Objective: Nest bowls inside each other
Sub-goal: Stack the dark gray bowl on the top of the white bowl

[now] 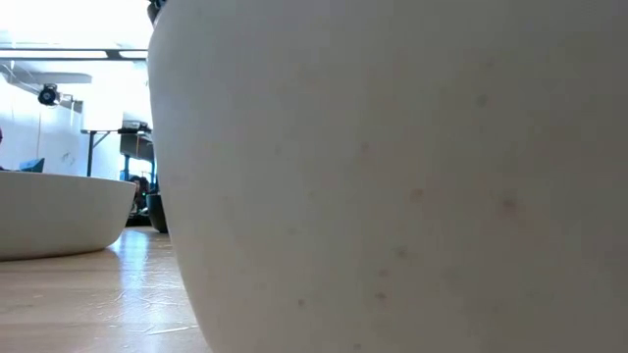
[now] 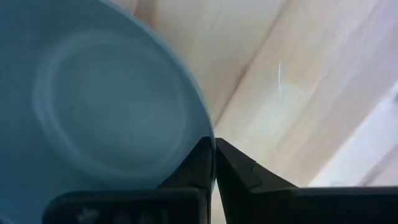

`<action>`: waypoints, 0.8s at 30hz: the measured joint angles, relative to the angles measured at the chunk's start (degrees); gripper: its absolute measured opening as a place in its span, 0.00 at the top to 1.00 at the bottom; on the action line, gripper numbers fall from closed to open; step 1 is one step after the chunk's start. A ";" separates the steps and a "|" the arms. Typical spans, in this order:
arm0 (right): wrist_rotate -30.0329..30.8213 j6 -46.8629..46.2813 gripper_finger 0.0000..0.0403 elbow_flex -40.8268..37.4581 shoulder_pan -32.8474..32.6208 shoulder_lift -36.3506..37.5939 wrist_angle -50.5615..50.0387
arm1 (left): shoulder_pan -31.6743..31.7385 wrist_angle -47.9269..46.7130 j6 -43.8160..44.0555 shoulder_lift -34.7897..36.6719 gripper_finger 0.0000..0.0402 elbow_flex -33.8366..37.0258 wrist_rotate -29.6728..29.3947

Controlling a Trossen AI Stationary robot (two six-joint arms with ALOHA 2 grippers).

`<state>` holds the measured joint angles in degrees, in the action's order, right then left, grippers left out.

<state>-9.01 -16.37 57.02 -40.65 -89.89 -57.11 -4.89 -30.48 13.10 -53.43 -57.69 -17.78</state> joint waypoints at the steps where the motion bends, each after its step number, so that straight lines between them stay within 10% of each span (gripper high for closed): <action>1: -0.02 0.57 0.98 0.40 0.50 0.71 -2.18 | 0.00 0.00 -0.02 0.00 0.97 0.00 0.00; 10: 7.05 1.01 0.98 7.23 14.28 15.17 -11.01 | -0.01 -0.02 -0.02 -0.14 0.97 0.00 0.00; 24: 11.97 -14.11 0.98 22.23 41.57 20.58 10.25 | 0.00 -0.02 -0.02 -2.73 0.97 -0.02 -0.02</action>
<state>2.97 -30.48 79.24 0.92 -69.30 -46.87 -4.89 -30.50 13.08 -56.16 -57.71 -17.80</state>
